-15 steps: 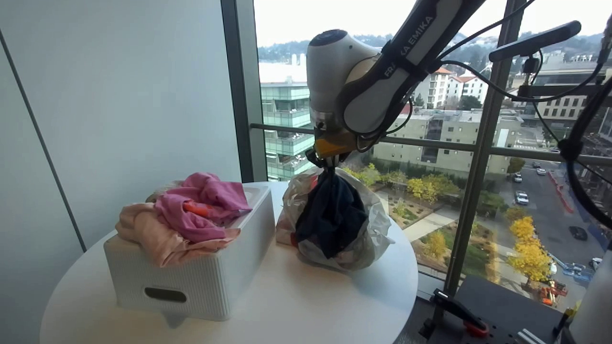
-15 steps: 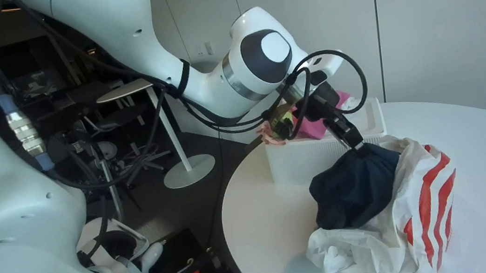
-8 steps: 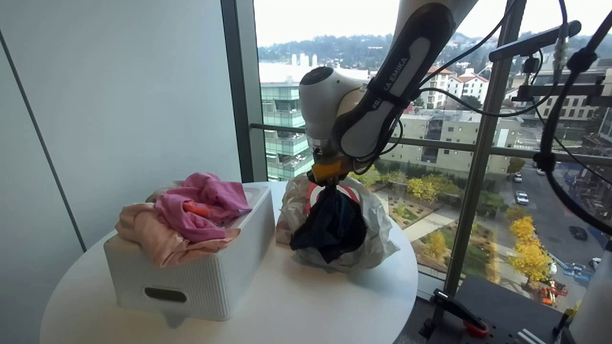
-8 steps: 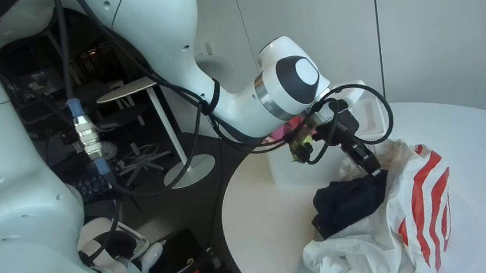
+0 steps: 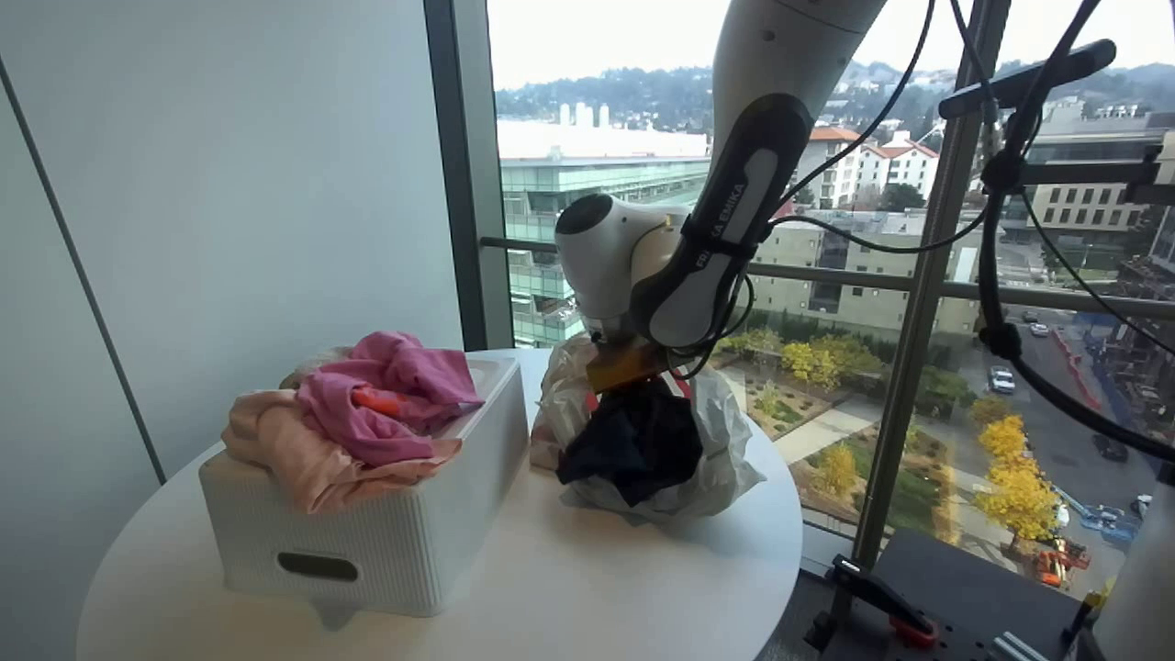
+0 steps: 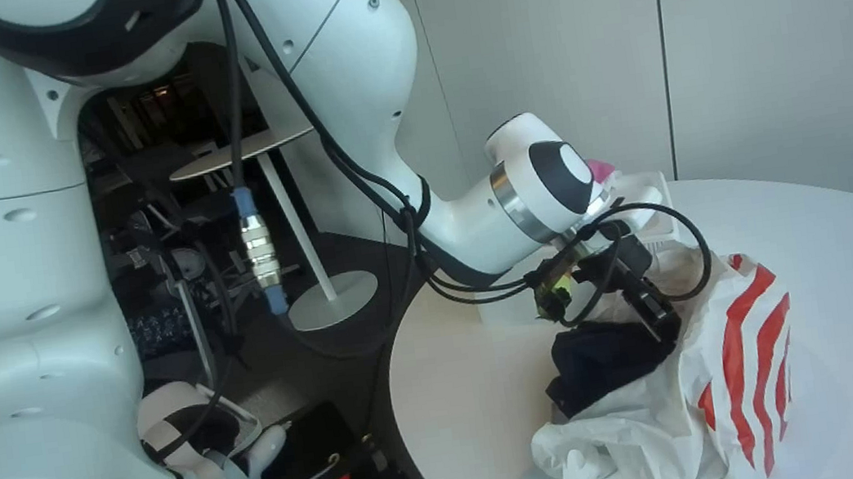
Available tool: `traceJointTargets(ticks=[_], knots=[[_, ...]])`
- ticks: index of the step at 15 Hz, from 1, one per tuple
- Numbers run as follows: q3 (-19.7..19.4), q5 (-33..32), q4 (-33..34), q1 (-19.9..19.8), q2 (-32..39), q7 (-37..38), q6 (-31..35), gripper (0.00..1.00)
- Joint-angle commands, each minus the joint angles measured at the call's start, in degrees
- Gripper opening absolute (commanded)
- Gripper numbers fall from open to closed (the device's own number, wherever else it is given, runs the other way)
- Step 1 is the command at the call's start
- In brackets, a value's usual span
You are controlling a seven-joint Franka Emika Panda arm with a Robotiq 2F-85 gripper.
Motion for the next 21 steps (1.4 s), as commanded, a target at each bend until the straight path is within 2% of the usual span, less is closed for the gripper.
traceJointTargets(ticks=[1,4,5,6,14,15,18,21], knots=[[-1.60,-0.24,3.94,2.10,4.86,1.76,-1.28,0.03],[-2.07,0.39,5.09,2.39,6.64,1.23,-1.88,0.04],[-1.57,1.68,4.88,1.97,6.41,-0.33,-1.68,0.33],[-1.43,2.39,4.65,2.04,5.92,-0.88,-2.13,0.33],[0.50,6.16,0.05,4.72,-4.76,-3.81,-8.68,0.94],[1.20,7.48,-0.51,4.78,-6.18,-4.99,-9.23,0.99],[4.93,20.39,-4.09,3.06,-10.17,-16.25,-4.42,1.00],[6.39,33.35,-6.11,4.10,-11.52,-25.83,-2.41,1.00]])
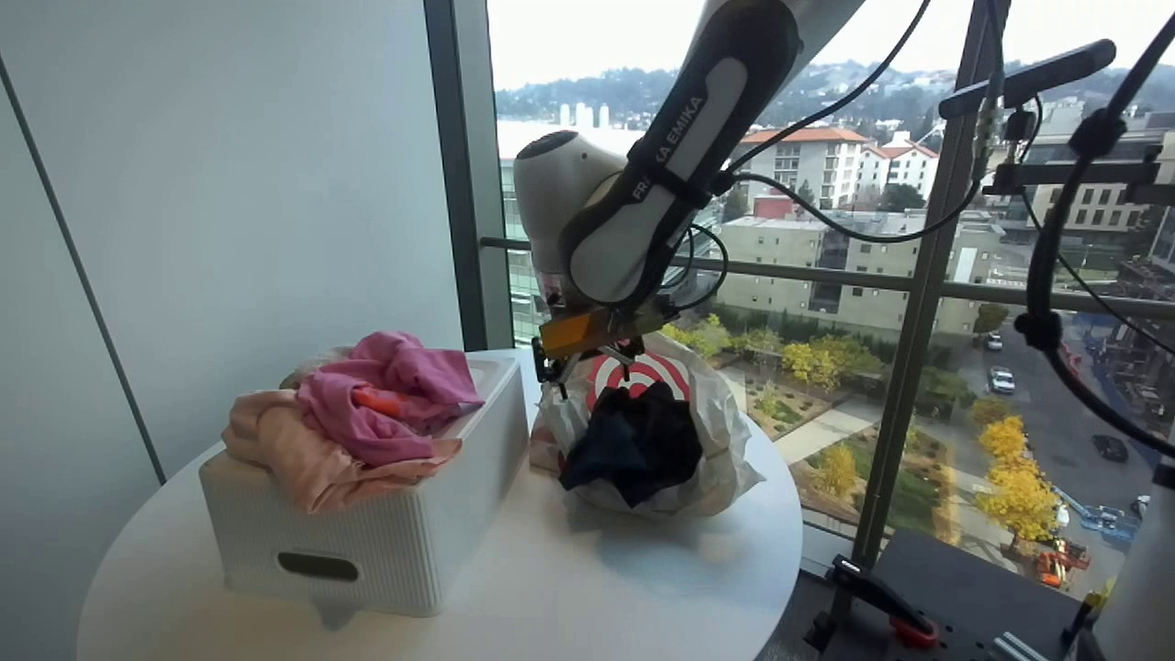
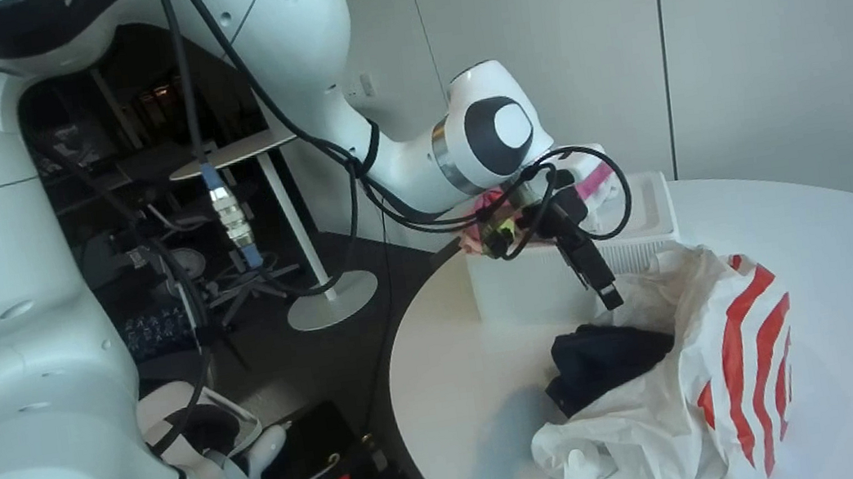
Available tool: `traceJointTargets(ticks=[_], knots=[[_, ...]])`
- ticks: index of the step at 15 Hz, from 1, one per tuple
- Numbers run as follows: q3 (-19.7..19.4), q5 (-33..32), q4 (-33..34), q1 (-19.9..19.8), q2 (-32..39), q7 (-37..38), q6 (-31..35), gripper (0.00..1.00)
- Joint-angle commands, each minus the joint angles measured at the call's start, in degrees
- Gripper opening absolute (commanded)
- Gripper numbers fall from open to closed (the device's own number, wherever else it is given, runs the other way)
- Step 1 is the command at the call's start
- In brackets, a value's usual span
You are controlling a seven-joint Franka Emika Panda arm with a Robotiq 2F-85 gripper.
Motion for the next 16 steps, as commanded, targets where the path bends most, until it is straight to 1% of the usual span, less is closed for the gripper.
traceJointTargets(ticks=[1,3,6,11,16], knots=[[1.50,11.98,-3.87,0.39,-3.20,-9.97,2.70,1.00],[1.07,14.66,-4.41,0.90,-2.66,-11.70,2.14,1.00],[0.32,15.58,-5.97,1.36,-2.05,-11.13,2.44,1.00],[-1.68,11.52,-7.27,2.25,-0.92,-7.83,3.91,1.00],[-3.21,12.04,-6.51,2.23,1.42,-8.88,6.84,1.00]])
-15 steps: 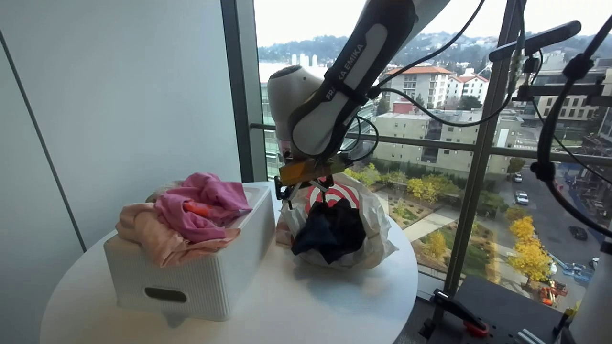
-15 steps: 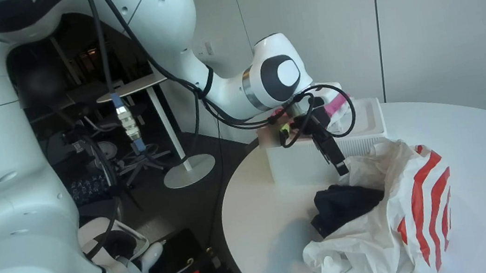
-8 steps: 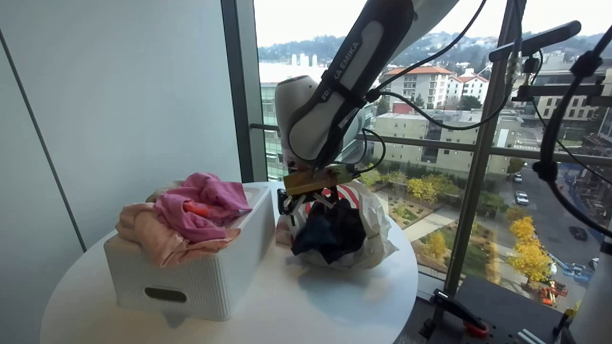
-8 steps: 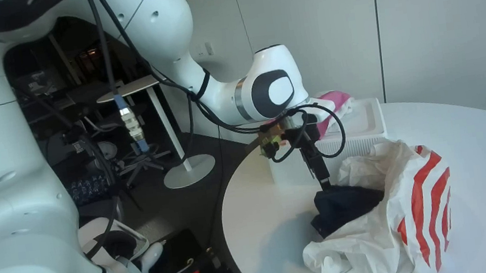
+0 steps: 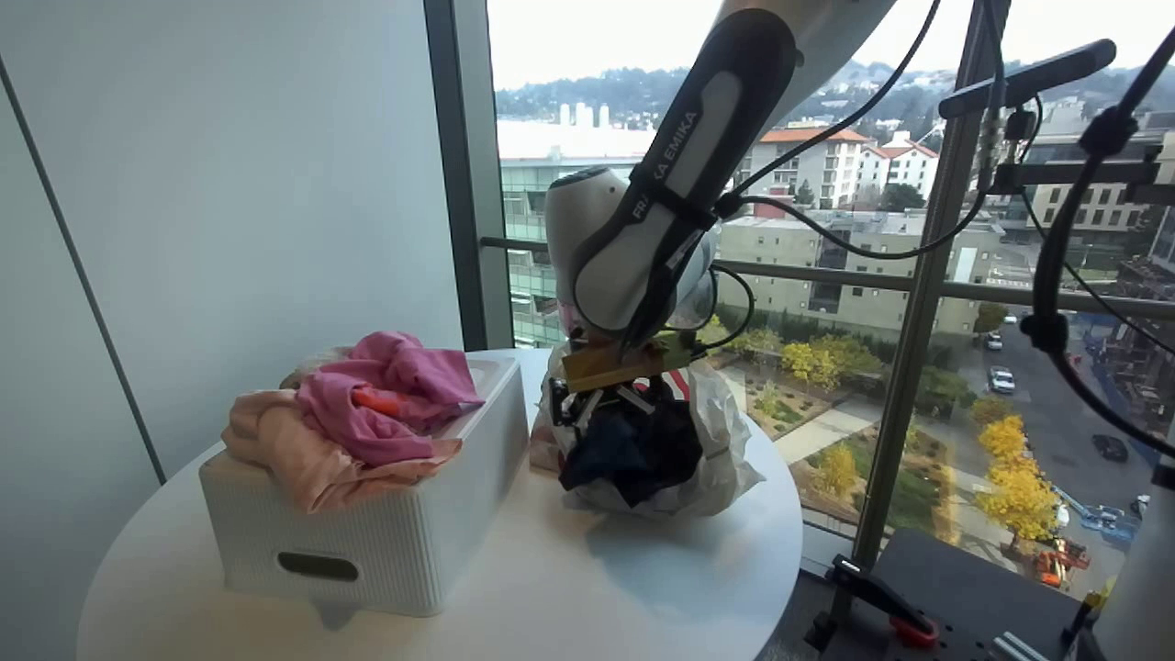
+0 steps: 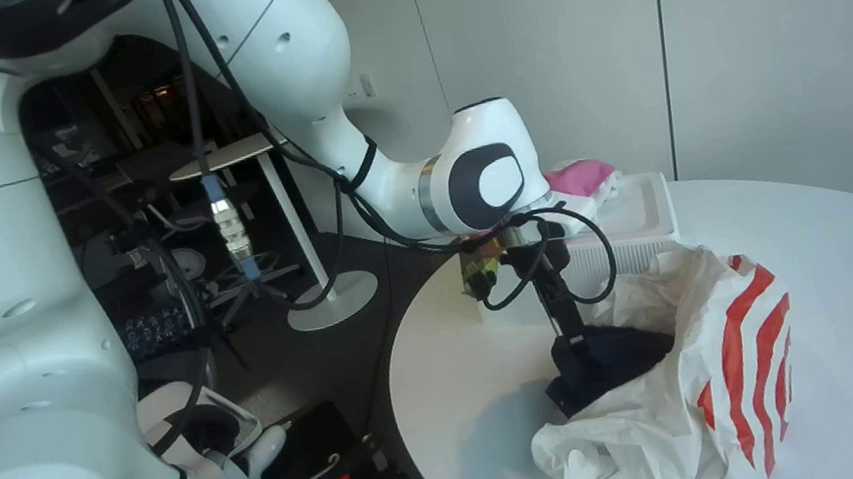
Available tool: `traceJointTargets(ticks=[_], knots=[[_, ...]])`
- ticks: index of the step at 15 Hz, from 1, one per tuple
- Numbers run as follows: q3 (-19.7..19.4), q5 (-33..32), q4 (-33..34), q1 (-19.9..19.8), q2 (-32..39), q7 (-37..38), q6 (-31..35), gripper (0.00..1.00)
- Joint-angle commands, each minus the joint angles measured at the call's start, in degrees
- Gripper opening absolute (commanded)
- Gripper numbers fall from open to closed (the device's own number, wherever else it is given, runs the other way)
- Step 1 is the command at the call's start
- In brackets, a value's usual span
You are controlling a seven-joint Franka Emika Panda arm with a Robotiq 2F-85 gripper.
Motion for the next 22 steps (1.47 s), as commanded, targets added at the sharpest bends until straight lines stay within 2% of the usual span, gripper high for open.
traceJointTargets(ticks=[1,2,3,5,8,13,16,17,22], knots=[[-1.79,-0.09,0.64,0.94,1.57,-0.01,3.20,1.00],[-2.16,-0.22,0.64,1.11,1.96,0.05,3.75,1.00],[-2.18,0.46,0.57,1.03,2.24,-0.49,4.28,0.76],[-2.50,0.89,0.53,1.16,2.73,-0.77,5.07,0.66],[-2.87,1.20,0.39,1.53,3.18,-0.65,5.66,0.40],[-3.19,1.46,-0.05,2.10,2.46,-0.53,5.46,0.05],[-4.21,0.13,-0.46,2.58,1.00,0.50,4.93,0.02],[-4.70,-0.49,-0.65,2.77,0.29,0.97,4.77,0.07],[-8.61,-11.38,-1.58,3.43,-6.39,9.19,0.54,0.07]])
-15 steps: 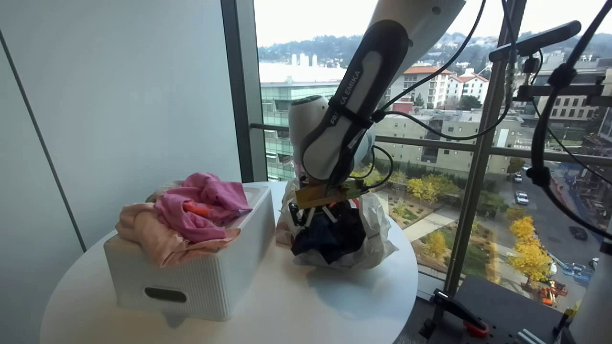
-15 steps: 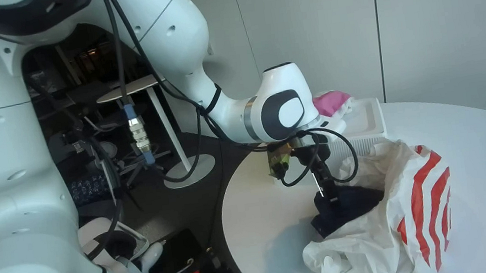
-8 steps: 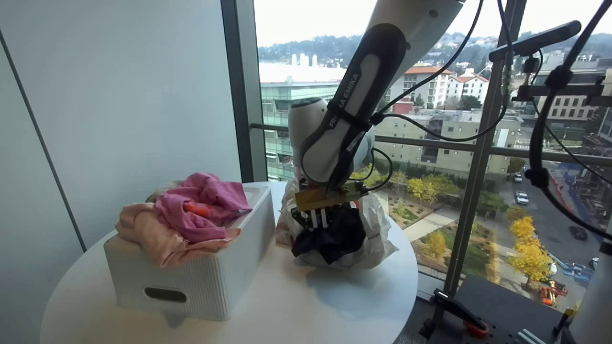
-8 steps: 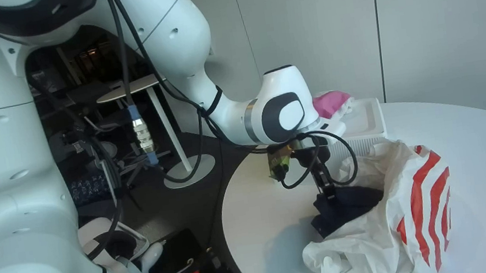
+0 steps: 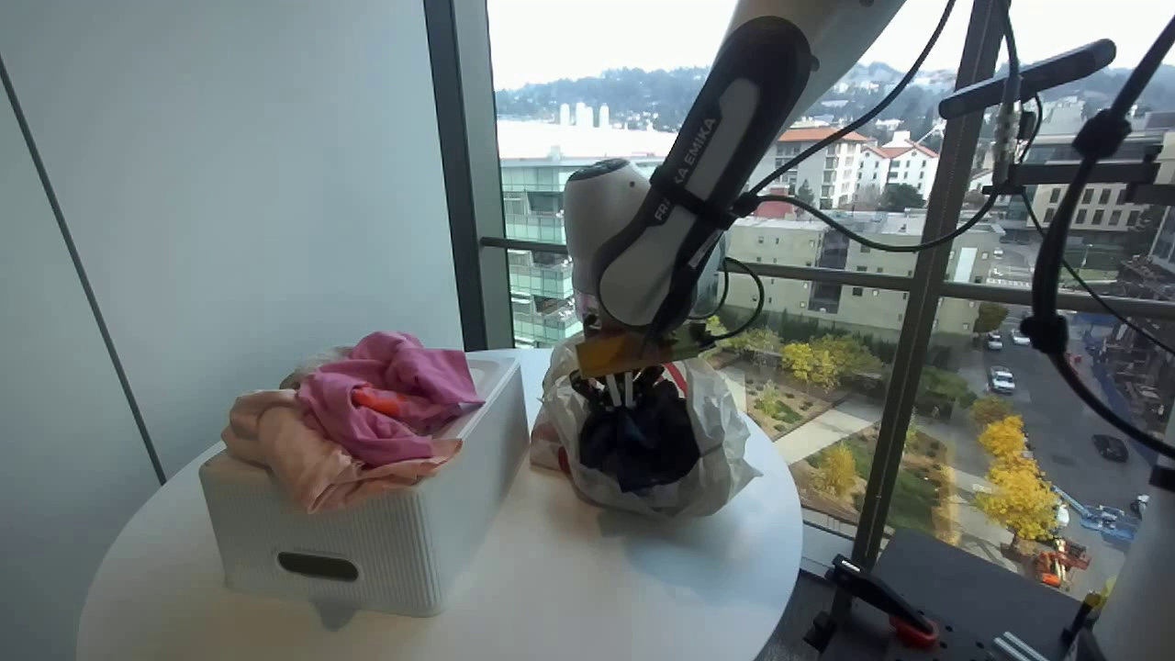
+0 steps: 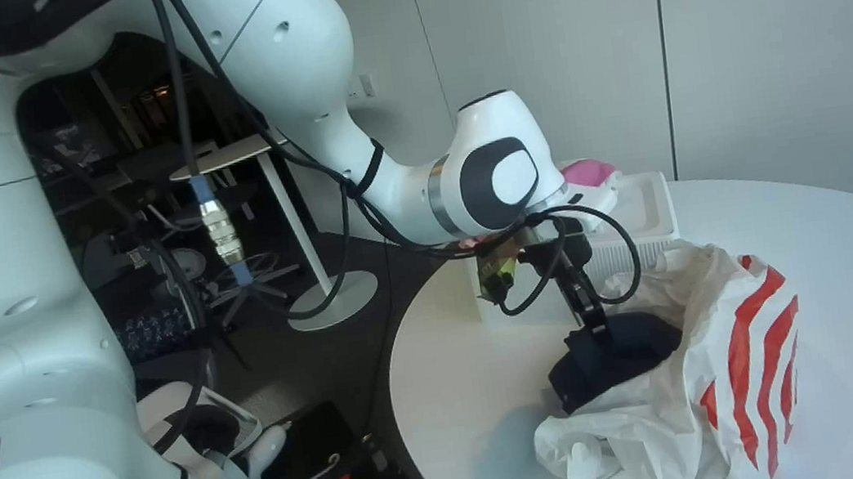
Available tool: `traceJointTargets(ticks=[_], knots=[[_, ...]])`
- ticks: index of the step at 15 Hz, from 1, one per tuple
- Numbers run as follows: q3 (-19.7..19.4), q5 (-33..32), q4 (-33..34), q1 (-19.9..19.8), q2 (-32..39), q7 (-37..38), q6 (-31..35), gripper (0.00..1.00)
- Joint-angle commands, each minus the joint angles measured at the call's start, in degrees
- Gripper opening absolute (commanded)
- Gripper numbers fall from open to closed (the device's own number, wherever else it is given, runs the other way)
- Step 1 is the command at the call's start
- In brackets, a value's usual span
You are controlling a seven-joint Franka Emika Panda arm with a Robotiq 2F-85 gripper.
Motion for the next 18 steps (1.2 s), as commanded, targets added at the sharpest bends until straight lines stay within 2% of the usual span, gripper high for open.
traceJointTargets(ticks=[1,4,6,12,18], knots=[[-2.66,-9.45,-1.09,0.45,-6.40,7.97,-4.53,0.06],[-1.46,-15.79,0.99,-1.91,-6.09,12.15,-8.74,0.06],[-0.59,-16.66,2.14,-3.16,-3.97,11.79,-9.02,0.07],[-1.49,-23.83,7.68,-2.88,5.70,16.32,-8.95,0.07],[-1.37,-21.57,12.39,-2.98,13.22,15.65,-7.83,0.04]])
